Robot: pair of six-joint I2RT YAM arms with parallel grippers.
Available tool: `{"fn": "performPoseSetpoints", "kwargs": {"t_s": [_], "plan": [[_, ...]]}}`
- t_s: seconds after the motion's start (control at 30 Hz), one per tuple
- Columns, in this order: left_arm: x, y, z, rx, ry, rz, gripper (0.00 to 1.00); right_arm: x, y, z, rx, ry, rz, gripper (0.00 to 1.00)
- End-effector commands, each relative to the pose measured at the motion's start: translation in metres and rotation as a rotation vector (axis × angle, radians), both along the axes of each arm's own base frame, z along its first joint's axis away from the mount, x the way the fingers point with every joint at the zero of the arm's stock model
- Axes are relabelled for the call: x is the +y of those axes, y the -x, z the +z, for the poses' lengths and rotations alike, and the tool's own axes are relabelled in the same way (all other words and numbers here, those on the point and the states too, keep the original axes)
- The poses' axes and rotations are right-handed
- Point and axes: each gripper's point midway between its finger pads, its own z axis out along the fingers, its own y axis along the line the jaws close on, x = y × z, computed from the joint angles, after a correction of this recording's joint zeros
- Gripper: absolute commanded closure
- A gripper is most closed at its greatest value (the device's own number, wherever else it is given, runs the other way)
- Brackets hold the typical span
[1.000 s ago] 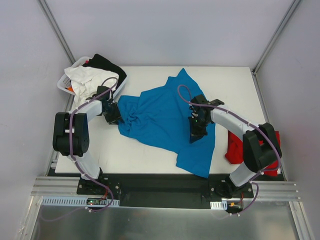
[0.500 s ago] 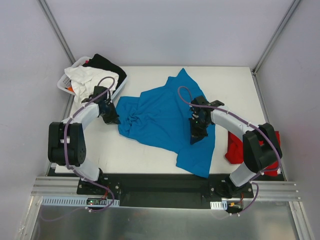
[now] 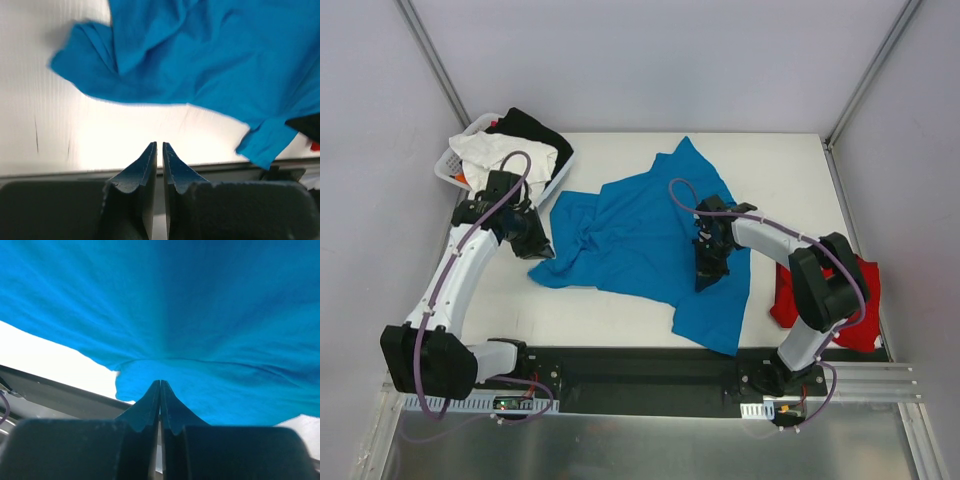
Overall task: Fold and stack the t-shirts
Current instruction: Flatten the tshirt out
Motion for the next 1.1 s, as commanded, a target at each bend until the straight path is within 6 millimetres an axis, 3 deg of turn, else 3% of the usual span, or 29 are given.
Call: {"fn": "performPoseSetpoints", "kwargs": {"t_s": [0.0,0.13,0.2,0.3,0.37,0.4,0.5,0.53,0.67,0.87,1.07], "plan": [[-0.004,0.058,-0.005,0.145,-0.007,-0.009,0.91,0.013,-0.011,0.009,-0.026,-0.041,0.004,0.96],[-0.003,0.071,0.000,0.150,-0.018,0.009,0.90,0.011,-0.008,0.006,-0.021,-0.032,0.006,0.96],[-0.001,0.080,-0.010,0.179,-0.021,0.028,0.89,0.009,-0.006,0.004,-0.019,-0.033,0.005,0.96],[0.002,0.094,-0.044,0.251,-0.035,0.053,0.87,0.009,-0.003,0.001,-0.017,-0.034,0.005,0.95],[-0.001,0.094,-0.072,0.279,-0.022,0.056,0.85,0.009,-0.002,0.000,-0.012,-0.036,0.004,0.95],[-0.006,0.092,-0.076,0.291,-0.001,0.047,0.84,0.009,-0.001,0.000,-0.009,-0.035,0.006,0.94],[-0.012,0.062,-0.077,0.287,-0.011,0.009,0.69,0.010,-0.002,0.003,-0.013,-0.036,0.004,0.94],[-0.014,0.055,-0.075,0.289,-0.009,0.002,0.59,0.009,-0.004,0.005,-0.022,-0.033,0.009,0.95],[-0.022,0.012,-0.057,0.230,-0.012,-0.022,0.40,0.006,-0.005,0.013,-0.044,-0.021,0.013,0.94],[-0.014,-0.018,-0.071,0.224,-0.092,-0.048,0.44,-0.003,0.003,0.017,-0.061,-0.001,0.008,0.94],[-0.004,-0.033,-0.088,0.239,-0.166,-0.067,0.46,-0.009,0.007,0.017,-0.068,0.014,0.003,0.94]]}}
